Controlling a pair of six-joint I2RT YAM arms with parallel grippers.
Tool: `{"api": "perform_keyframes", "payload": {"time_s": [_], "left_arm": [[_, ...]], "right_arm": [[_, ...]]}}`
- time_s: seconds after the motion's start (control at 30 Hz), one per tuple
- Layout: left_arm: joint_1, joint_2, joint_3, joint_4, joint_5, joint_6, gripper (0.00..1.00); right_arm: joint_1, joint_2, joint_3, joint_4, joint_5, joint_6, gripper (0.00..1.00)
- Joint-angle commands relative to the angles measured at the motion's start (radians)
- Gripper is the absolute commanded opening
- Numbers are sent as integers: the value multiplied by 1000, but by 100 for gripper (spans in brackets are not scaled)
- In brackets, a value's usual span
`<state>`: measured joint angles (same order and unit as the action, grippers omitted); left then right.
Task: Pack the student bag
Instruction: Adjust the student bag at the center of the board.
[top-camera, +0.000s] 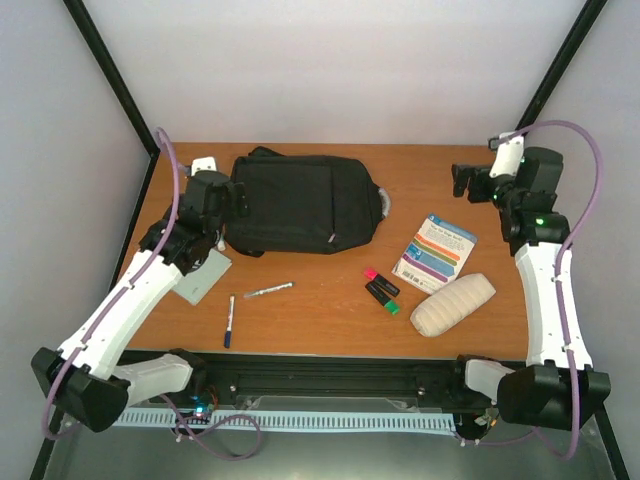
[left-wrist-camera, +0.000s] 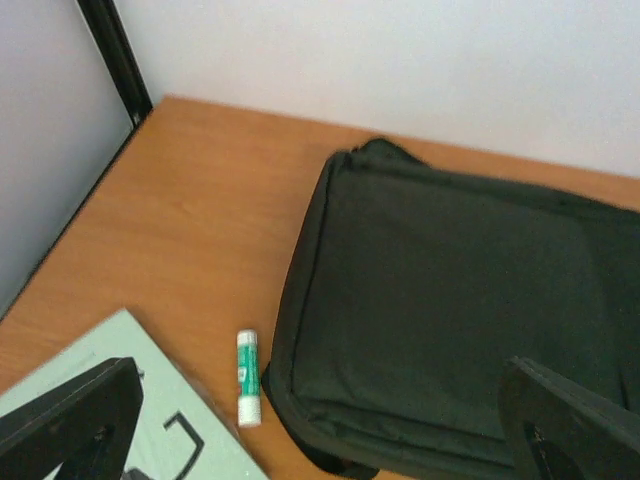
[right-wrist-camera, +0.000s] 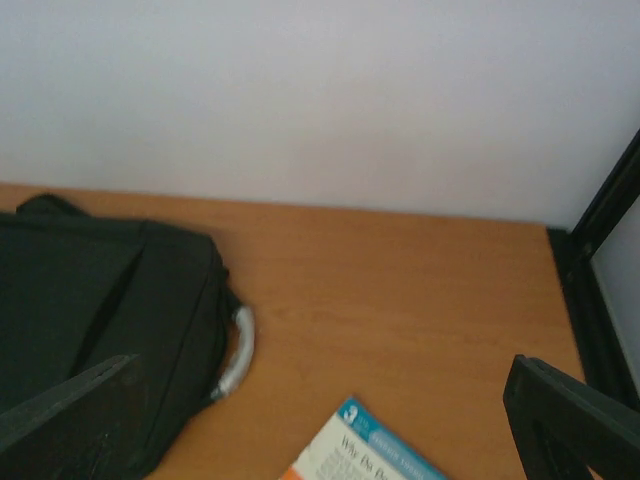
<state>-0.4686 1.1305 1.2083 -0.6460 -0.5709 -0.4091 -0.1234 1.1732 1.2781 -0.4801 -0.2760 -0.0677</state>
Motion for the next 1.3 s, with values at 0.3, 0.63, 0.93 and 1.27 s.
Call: {"api": "perform_keyframes", "payload": {"time_s": [0.3,0.63,0.93,1.27], "left_arm": [[190,89,-239,132,495,-169,99],[226,275,-288,203,694,-390,94],[189,475,-218,270,755,-549,94],[183,512,-241,325,795,-579,96]], "right_arm": [[22,-27,-290,2,-152,-110,100],[31,-61,-481,42,-298,-205,92],[41,114,-388,31,-398,-239,74],[115,748,193,-97,-423,-95,65]]}}
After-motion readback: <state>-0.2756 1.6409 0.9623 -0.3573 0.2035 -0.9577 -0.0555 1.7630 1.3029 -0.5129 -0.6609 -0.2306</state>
